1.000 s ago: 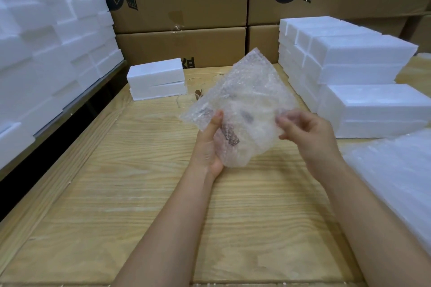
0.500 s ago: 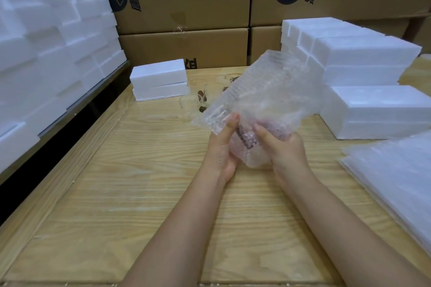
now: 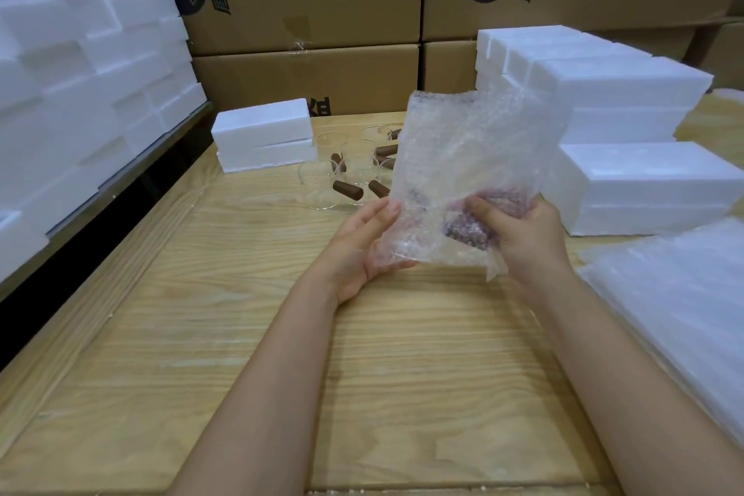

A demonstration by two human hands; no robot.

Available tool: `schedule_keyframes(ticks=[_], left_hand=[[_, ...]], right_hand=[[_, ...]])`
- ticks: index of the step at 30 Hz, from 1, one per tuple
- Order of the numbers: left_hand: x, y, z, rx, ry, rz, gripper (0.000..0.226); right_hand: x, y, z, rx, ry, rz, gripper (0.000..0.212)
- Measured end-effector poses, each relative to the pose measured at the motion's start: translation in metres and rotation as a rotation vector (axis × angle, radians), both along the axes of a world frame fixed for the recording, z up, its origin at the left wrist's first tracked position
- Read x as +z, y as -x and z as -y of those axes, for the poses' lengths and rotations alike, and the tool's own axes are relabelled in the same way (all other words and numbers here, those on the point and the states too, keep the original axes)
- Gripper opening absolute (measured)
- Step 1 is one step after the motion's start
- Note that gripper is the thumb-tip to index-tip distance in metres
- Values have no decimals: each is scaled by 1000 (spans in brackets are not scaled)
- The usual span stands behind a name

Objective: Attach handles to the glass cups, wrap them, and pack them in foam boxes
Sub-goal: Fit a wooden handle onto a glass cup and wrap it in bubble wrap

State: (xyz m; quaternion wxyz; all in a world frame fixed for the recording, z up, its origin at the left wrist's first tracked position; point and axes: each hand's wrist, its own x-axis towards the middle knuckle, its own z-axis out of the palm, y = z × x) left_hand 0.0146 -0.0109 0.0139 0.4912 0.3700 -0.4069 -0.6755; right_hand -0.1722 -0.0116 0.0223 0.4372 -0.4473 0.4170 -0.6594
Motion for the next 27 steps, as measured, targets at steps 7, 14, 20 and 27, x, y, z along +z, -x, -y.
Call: schedule_keyframes(ticks=[7, 14, 20, 27], left_hand=[[1, -6, 3, -100, -56, 74, 52], [2, 2, 6, -51, -81, 183, 43], [0, 14, 6, -7, 65, 317, 31], [-8, 19, -1, 31, 274, 312, 23]], right_hand=[[2, -2, -5, 23, 56, -14, 18], [-1, -3, -7, 70, 44, -138, 18], [4, -9, -12, 77, -38, -103, 30], [-10, -14, -8, 214, -79, -420, 45]])
